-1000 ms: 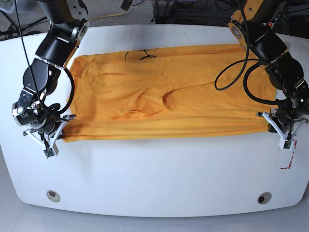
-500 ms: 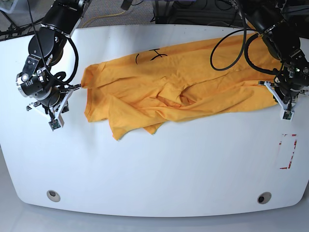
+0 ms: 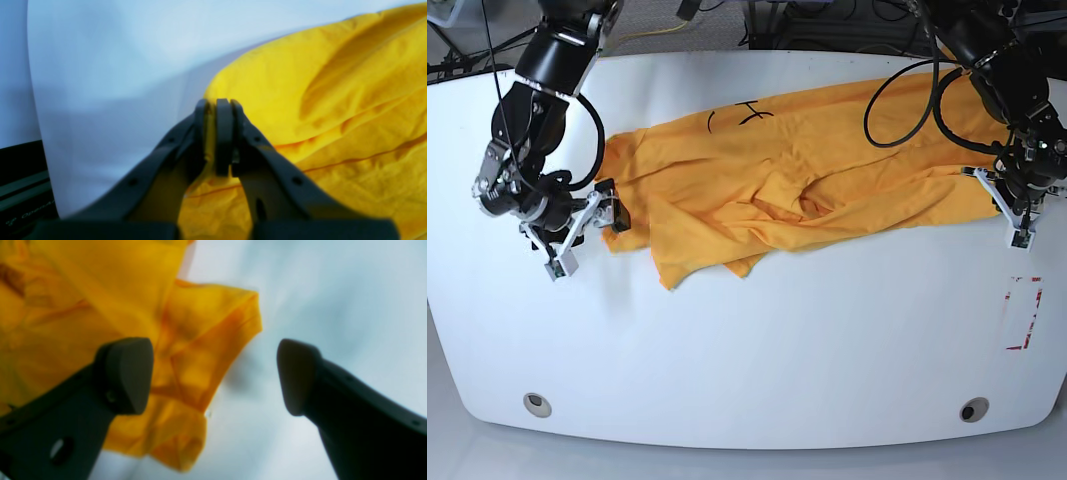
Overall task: Fold the T-shirt properly
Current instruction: 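Regrasp the shirt's sleeve side with the right gripper and drag it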
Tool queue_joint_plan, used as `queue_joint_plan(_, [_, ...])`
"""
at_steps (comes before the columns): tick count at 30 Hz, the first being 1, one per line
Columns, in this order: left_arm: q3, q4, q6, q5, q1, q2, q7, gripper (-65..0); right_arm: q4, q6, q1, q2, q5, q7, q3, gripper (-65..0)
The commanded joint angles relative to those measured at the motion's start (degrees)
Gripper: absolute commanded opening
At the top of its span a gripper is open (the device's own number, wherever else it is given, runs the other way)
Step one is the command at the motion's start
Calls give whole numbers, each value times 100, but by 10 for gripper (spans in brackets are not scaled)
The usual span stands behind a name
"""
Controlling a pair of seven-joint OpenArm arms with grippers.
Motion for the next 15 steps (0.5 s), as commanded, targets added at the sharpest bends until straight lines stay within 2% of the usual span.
queue_joint_plan(1, [8,98,18,-6,-84,-82,-94,-628,-417,1,356,82,159,214,-22,-144])
queue_joint_plan(9, [25,98,18,-6,-84,-55,-103,-628,-1279,1,1121,38,168,249,-743,-154])
queue_joint_plan(11, [25,98,18,-6,-84,-55,-103,-628,-1586,1,1288,-85,141,258,-760,-154])
queue_joint_plan(15, [25,98,18,-6,-84,-73,-103,-628,-2167,1,1490,-111,124,513,-787,-154])
